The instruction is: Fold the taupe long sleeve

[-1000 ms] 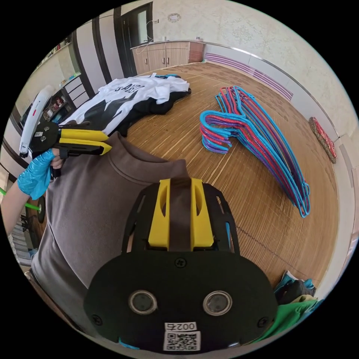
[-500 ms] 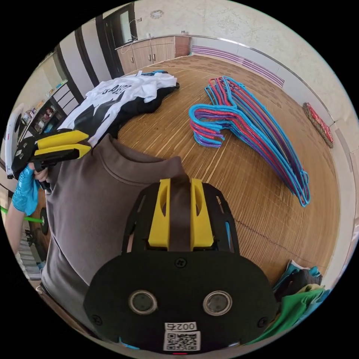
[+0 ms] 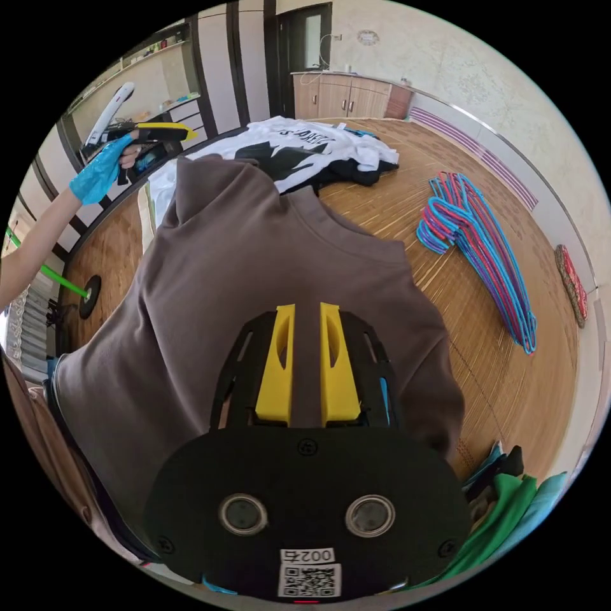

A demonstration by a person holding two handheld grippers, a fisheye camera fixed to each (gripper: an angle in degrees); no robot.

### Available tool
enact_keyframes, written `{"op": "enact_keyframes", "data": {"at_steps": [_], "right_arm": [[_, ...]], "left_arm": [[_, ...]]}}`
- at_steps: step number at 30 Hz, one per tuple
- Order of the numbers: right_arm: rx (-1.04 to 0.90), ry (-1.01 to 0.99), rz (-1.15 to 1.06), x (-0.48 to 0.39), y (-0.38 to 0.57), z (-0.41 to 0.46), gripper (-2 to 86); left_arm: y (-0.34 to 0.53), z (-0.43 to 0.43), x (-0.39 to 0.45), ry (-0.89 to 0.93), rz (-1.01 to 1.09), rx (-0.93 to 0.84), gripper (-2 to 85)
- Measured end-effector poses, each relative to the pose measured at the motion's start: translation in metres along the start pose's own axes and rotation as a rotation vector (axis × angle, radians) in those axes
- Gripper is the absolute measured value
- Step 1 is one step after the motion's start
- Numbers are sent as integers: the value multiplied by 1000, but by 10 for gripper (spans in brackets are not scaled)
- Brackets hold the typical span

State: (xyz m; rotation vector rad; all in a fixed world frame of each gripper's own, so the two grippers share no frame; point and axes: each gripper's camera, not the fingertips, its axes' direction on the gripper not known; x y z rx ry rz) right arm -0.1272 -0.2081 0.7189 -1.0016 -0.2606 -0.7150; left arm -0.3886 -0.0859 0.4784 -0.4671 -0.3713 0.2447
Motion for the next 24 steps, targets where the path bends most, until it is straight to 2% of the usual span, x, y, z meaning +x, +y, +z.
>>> {"op": "enact_keyframes", "data": {"at_steps": [2,6,12,18,24], "right_arm": [[-16,-13,-30,-14,3,0,71],[-17,-62,-29,-25,4,-3,73],[-29,-64,10,-29,2,-2,72],[-21,-64,56,-31,-2,-7,72],[-21,-20,46,-42,-7,-12,70]], "left_arm": [[19,25,-17,79,-35,-69,83],[42,50,-24,111,-53,-82,84],[63,66,-24,174,-29,-78,16],[92,34,-25,106,6,-15,-14],[148,-40,-38,-128,-8,99,-14]]}}
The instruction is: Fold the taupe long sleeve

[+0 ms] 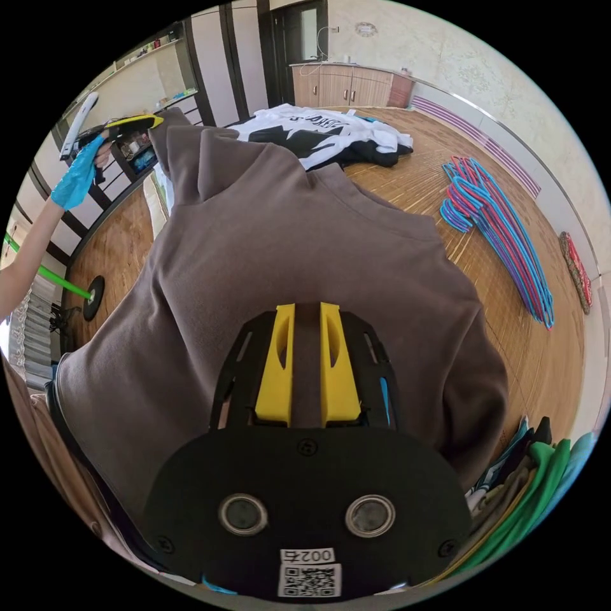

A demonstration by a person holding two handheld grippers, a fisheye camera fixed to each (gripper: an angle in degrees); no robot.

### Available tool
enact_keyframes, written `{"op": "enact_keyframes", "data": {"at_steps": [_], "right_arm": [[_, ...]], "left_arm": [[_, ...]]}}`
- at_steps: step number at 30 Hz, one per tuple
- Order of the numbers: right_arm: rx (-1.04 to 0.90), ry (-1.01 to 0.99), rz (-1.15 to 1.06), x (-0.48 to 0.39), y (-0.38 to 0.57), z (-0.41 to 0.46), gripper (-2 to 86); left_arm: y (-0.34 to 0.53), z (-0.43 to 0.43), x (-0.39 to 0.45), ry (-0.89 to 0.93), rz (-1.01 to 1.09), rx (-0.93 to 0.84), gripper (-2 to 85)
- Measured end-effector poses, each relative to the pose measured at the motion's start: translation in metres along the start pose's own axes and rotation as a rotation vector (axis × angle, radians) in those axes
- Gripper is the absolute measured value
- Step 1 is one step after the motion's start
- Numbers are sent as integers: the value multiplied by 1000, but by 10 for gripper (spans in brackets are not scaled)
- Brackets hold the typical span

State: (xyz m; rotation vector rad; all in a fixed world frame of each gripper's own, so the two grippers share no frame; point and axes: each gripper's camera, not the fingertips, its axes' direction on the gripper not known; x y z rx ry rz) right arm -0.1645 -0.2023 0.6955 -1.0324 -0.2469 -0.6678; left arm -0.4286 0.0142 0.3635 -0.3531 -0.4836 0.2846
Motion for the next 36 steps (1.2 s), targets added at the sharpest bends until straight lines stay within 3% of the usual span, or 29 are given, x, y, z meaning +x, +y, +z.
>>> {"op": "enact_keyframes", "data": {"at_steps": [3,14,23,36], "right_arm": [[1,8,4,-4,-2,-2,70],[-6,23,7,-15,-11,-12,68],[6,40,-30,-27,-31,-30,72],[147,-32,144,6,-152,4,109]], "left_arm": [[30,-28,-21,-142,-15,18,-14],[159,-43,-97,-482,-162,-189,-9],[230,-40,-145,-417,-349,-223,-9],[275,-69,-165,-380,-366,-108,-9]]}}
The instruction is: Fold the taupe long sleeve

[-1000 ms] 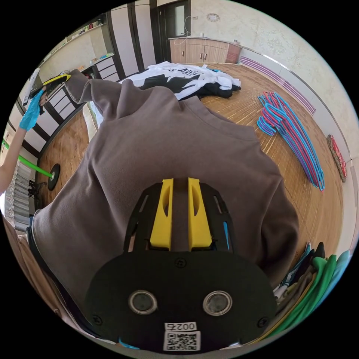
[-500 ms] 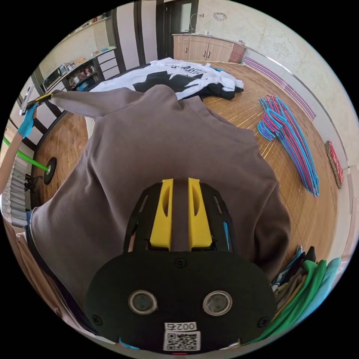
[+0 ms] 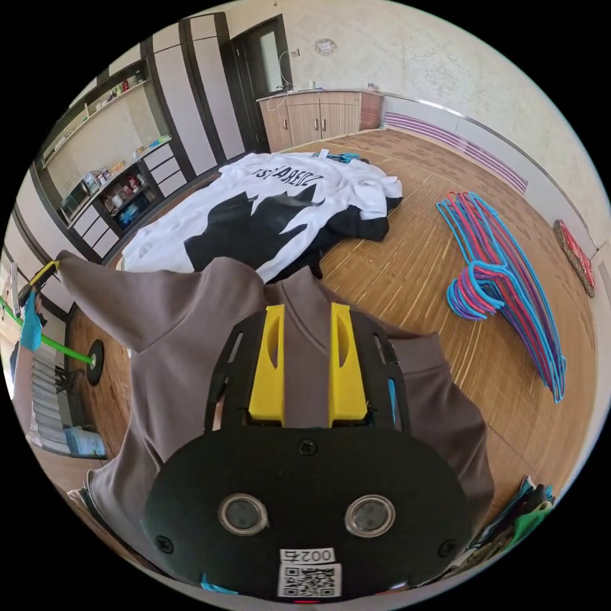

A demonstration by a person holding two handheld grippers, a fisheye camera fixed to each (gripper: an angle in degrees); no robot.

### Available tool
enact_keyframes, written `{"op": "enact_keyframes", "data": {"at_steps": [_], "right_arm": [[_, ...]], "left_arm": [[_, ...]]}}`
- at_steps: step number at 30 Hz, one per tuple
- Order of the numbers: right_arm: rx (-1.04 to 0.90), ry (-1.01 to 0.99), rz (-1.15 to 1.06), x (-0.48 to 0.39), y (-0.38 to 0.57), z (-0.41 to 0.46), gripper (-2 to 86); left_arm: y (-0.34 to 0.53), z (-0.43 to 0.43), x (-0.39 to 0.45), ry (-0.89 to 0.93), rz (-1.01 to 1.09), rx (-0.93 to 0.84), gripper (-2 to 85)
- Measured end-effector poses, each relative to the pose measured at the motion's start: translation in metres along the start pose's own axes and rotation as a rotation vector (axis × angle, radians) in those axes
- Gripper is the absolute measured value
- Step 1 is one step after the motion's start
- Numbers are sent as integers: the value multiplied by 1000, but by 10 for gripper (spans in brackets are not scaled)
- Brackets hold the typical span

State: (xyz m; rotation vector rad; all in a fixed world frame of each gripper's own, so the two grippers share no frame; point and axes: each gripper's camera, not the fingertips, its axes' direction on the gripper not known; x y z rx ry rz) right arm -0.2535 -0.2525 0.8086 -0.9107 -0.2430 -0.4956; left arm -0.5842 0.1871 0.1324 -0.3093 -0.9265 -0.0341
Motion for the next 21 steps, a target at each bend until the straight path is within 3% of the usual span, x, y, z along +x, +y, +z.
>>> {"op": "enact_keyframes", "data": {"at_steps": [5,10,14,17,21], "right_arm": [[-16,-78,47,5,-22,29,107],[-100,-64,20,-1,-25,39,45],[23,137,-6,-12,-16,18,21],[106,189,26,-15,-8,9,19],[72,188,90,-8,-6,20,26]], "left_arm": [[5,2,-16,10,10,20,-9],[1,9,-26,7,7,49,-9],[-7,0,-35,5,11,138,-9],[-12,-7,-44,12,21,181,-9],[-15,2,-50,-5,68,149,-9]]}}
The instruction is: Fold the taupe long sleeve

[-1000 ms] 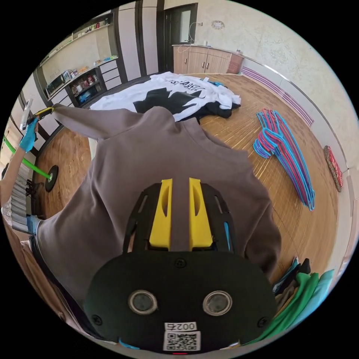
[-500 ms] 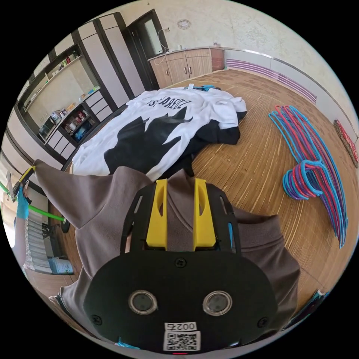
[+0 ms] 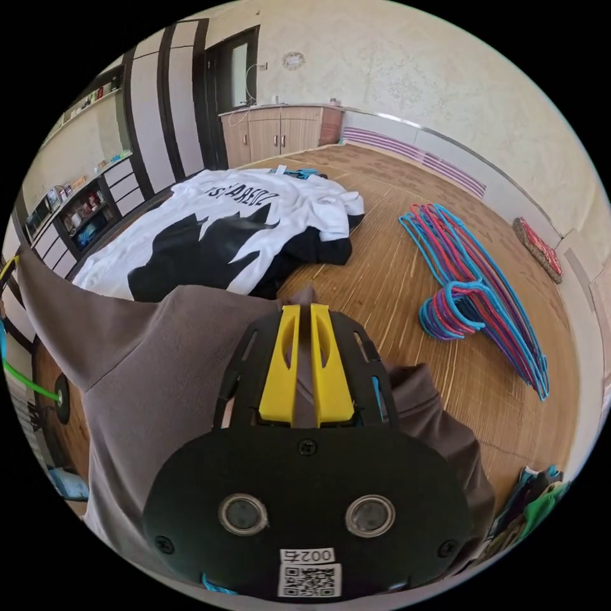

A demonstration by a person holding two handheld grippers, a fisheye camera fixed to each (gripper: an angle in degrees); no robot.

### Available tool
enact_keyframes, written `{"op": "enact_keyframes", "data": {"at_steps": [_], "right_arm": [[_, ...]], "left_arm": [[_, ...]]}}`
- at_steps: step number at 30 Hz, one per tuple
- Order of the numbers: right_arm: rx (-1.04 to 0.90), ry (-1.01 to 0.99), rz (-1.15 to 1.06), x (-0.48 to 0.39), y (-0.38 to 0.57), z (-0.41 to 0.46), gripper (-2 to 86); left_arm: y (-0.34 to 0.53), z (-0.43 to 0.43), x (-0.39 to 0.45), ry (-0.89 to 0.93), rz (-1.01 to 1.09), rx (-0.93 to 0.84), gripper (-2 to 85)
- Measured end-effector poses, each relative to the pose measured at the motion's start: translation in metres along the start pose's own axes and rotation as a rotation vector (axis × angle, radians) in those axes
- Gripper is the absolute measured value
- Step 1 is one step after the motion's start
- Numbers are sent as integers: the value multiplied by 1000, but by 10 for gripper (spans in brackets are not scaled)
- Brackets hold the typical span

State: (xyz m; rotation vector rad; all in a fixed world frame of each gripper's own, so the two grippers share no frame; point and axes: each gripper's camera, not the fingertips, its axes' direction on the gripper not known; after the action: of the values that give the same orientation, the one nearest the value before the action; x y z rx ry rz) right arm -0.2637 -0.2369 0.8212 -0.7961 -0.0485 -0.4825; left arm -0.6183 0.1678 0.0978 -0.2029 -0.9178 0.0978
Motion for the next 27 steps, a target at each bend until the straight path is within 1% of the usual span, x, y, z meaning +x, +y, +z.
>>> {"op": "enact_keyframes", "data": {"at_steps": [4,7,9,10,12,14,17,19,22,27], "right_arm": [[-111,-66,13,3,1,17,46],[-103,-77,-24,2,4,4,60],[-39,-47,-58,-3,12,-16,62],[7,-48,-104,-10,21,-30,63],[22,-102,-191,-25,34,-46,71],[7,-254,-319,-49,57,-59,97],[-26,-388,-447,-83,86,-62,127],[-43,-410,-514,-103,100,-59,142],[-91,-380,-564,-128,115,-46,159],[-133,-349,-525,-134,136,-29,162]], "left_arm": [[9,21,-7,27,33,-99,-9],[16,30,-16,57,27,-142,-9],[17,28,-24,87,3,-133,-9],[17,23,-29,109,-11,-119,-9],[13,14,-36,139,-19,-89,-9],[5,-4,-44,174,-13,-47,-9],[-8,-34,-53,238,1,38,-8],[-17,-55,-57,283,8,96,-9],[-33,-95,-60,373,41,199,-9],[-58,-168,-55,574,145,381,-9]]}}
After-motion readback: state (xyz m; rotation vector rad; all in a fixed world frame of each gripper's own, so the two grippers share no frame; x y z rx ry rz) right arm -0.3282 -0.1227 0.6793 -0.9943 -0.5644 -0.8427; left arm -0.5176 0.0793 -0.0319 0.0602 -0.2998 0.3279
